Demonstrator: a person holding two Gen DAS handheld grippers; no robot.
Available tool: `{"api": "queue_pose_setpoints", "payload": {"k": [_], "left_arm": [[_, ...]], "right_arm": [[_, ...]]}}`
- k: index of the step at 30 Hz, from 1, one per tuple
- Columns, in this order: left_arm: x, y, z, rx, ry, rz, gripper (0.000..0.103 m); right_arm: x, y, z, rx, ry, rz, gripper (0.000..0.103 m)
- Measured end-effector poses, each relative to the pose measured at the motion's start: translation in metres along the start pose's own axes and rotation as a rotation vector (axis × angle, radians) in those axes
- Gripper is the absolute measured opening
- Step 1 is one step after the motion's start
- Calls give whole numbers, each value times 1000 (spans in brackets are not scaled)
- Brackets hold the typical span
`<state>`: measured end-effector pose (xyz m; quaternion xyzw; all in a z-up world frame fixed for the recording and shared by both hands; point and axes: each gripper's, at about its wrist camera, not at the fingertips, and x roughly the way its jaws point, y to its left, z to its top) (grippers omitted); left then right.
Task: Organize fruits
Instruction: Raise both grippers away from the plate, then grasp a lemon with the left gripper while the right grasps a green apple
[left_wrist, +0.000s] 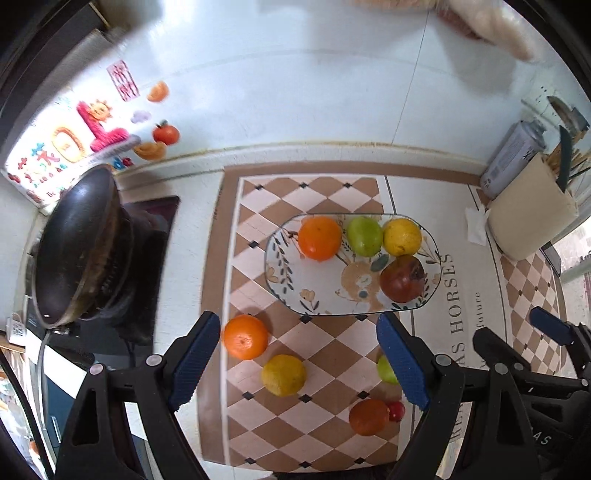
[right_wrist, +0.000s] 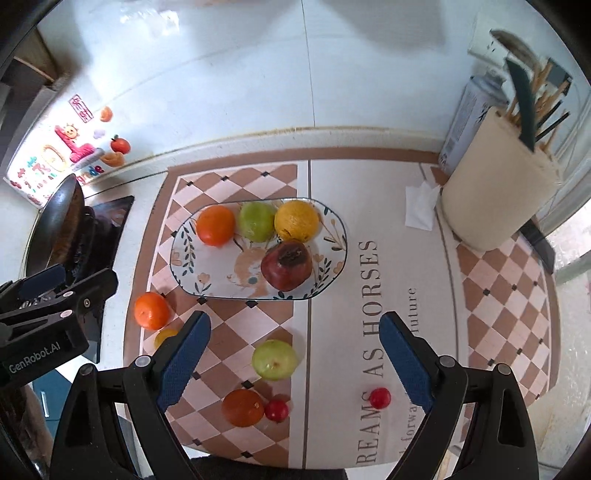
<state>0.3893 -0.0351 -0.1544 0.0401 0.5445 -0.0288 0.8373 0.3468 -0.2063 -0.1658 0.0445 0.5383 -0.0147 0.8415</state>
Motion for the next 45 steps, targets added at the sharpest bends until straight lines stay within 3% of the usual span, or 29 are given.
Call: {"api": "queue_pose_setpoints", "payload": {"k": [17, 27, 31, 32, 33, 36, 41, 45], "left_arm": [[-76, 7, -36, 2, -99, -54, 87], [-91, 6, -45, 1, -107, -77, 87], [-82, 9, -45, -26, -98, -62, 89], [-76, 10, -45, -29, -84, -48, 99], [-69, 11, -44, -31, -73, -40, 102], [-44, 18, -45, -47, -30, -23, 102], [24, 32, -52, -83, 139, -29, 102], [85, 47, -62, -183, 309, -68, 102]], "right_arm": [[-88, 7, -34, 8, -95, 57, 95], [-96, 7, -42, 15, -88, 81, 95], [-76, 0, -42, 45, -36, 125, 95], [-69, -3, -41, 51, -24, 131, 95], [-58, -6, -42, 60, -3, 130, 95], [-24, -13, -42, 80, 50, 115, 95], [55, -21, -45, 104, 196, 99, 95], [109, -25, -52, 115, 305, 110, 95]]}}
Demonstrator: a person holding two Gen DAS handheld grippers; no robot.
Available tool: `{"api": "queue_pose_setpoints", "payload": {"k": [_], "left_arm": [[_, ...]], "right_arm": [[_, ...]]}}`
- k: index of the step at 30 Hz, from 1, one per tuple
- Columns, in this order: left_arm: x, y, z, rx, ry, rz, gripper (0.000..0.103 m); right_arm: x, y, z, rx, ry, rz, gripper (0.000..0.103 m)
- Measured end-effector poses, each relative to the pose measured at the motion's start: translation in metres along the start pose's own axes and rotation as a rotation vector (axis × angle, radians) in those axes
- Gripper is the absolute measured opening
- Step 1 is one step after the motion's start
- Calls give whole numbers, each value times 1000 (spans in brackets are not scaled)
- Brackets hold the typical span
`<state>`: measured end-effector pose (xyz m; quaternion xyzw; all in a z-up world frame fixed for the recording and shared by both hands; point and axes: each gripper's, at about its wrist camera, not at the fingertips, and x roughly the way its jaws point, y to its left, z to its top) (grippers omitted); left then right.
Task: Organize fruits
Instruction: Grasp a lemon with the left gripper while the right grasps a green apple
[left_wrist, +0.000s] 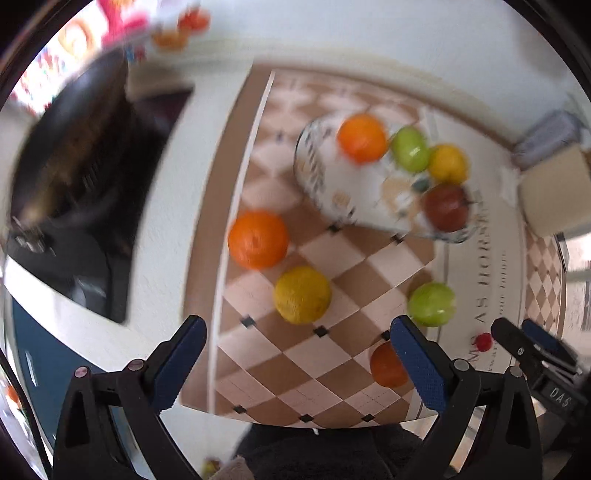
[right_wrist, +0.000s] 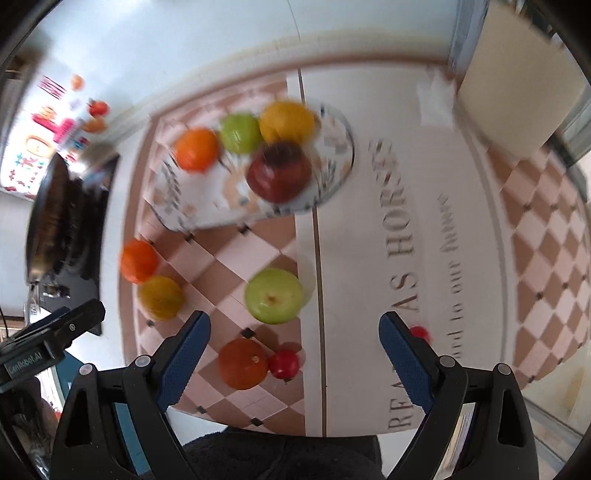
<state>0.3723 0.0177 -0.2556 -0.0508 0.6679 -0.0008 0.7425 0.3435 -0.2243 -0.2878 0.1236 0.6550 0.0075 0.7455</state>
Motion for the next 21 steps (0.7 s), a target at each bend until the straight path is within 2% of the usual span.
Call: {"api": "queue_pose_setpoints", "payload": {"k": [3, 11, 15, 16, 18, 21], "left_arm": [[31, 5, 6, -43, 81, -26, 102], [83, 7, 24, -96, 189, -75, 100], [94, 0, 24, -71, 206, -75, 87], [97, -4, 23, -57, 208, -70, 84], [103, -12, 21, -32, 218, -63, 68], [109, -23, 14, 9, 212, -20, 60]], "right_arm": [[29, -2, 5, 5, 56, 8, 95], [65, 13, 21, -33, 119, 32, 94], [76, 23, 27, -58, 125, 33, 92], [78, 25, 28, -61, 131, 31, 87], [82, 28, 29, -66, 146, 33, 80], [90, 33, 29, -72, 157, 29, 70]]}}
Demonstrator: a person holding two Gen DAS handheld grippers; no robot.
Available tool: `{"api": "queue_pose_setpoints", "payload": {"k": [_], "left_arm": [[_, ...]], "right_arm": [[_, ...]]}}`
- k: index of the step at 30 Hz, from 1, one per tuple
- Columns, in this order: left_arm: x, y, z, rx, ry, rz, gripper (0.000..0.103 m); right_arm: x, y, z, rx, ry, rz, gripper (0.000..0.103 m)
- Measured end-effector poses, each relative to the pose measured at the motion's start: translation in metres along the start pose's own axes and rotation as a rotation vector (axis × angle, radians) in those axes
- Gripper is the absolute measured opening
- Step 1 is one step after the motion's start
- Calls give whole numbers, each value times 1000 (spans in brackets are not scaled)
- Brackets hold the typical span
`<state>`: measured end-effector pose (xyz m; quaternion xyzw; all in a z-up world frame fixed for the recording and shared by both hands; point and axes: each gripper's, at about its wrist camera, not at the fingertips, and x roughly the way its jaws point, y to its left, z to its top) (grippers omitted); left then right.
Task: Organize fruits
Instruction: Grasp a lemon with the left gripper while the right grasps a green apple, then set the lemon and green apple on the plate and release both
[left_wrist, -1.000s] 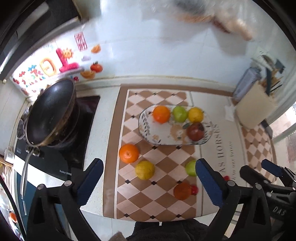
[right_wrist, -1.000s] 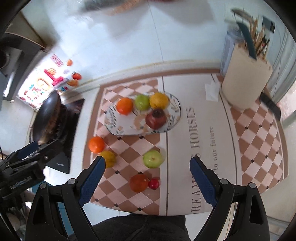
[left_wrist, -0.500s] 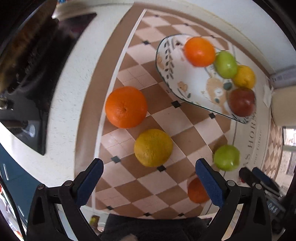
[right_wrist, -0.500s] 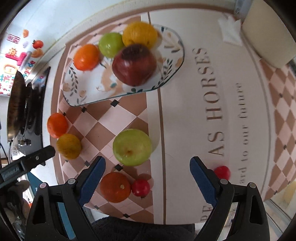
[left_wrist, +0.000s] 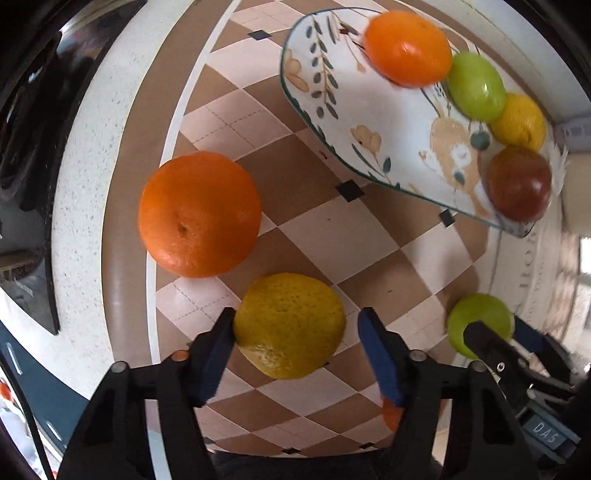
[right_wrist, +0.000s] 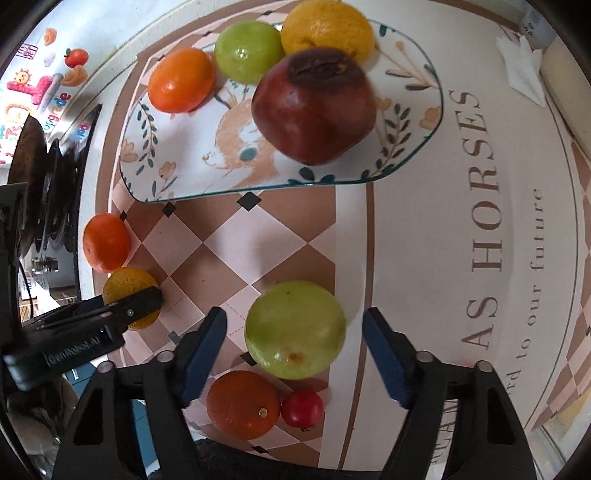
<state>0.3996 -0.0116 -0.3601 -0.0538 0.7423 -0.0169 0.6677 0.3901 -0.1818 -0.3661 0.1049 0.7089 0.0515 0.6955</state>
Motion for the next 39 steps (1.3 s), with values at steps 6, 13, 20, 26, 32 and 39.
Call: {"api": "queue_pose_setpoints", "payload": {"k": [6, 13, 20, 26, 32, 39], "left_arm": [[3, -7, -12, 4, -23, 5, 55], [3, -8, -30, 12, -40, -8, 55], [-25, -14, -34, 18, -62, -71, 55], [-73, -18, 4, 38, -121, -112, 55], [-67, -10, 74, 14, -65, -113, 55], [-40, -10, 122, -7, 38, -133, 55]], "right_arm": [[6, 3, -2, -16, -9, -10, 60], [4, 2, -2, -11, -8, -2, 60], [-22, 4, 2, 4, -47, 66, 59], [-53, 29, 46, -23, -138, 95, 59], [-47, 56, 91, -87, -152, 54, 59], [-18, 70, 110, -135, -109, 39, 59]]}}
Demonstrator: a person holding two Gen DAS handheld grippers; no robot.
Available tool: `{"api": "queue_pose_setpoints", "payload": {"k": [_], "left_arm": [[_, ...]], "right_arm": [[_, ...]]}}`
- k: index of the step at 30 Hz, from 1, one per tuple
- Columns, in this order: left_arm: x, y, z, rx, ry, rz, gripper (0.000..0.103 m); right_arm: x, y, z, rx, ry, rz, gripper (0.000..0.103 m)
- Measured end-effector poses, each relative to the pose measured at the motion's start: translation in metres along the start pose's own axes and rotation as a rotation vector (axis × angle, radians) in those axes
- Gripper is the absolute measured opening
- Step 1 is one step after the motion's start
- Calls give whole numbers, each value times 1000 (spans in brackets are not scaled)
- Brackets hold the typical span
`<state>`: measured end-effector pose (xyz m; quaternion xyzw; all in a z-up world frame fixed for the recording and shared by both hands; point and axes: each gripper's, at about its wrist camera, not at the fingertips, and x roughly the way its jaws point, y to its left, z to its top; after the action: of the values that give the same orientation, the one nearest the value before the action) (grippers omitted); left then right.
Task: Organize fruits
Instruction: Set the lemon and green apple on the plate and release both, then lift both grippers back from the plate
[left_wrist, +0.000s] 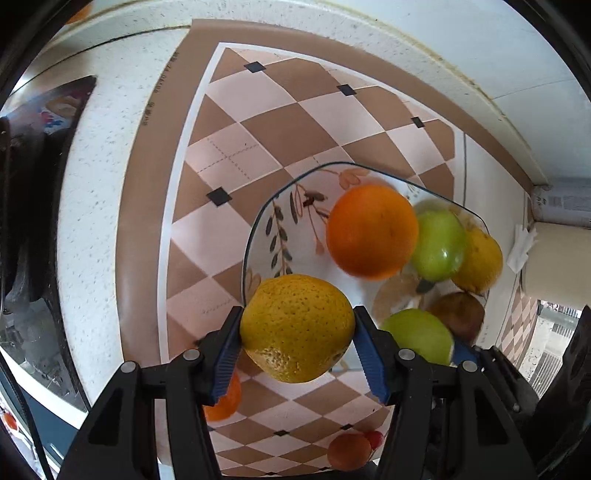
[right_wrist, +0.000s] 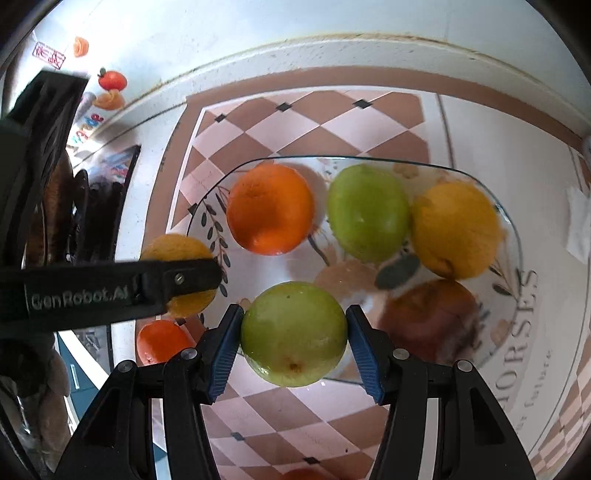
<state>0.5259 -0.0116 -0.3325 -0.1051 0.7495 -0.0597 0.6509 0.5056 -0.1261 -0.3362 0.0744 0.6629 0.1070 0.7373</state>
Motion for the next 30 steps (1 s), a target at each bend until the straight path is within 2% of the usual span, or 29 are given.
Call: {"api": "queue_pose_setpoints", "payload": {"k": [5, 9, 15, 22, 26, 30], "left_arm": [[13, -2, 9, -4, 39, 5, 56], [16, -11, 17, 18, 28, 24, 56], [17, -2, 28, -16, 39, -2, 56], [7, 6, 32, -15, 26, 3, 59], [-5, 9, 28, -8, -3, 1, 60], [-19, 13, 22, 6, -42, 12, 69]], "right_arm": [[12, 8, 5, -42, 14, 1, 60], [16, 15, 10, -47, 30, 20, 60], [17, 17, 14, -48, 55, 24, 60], [11, 16, 13, -47, 65, 6, 74], [-2, 12, 6, -41, 58, 4, 75], [-20, 9, -1, -40, 27, -36, 80]]}}
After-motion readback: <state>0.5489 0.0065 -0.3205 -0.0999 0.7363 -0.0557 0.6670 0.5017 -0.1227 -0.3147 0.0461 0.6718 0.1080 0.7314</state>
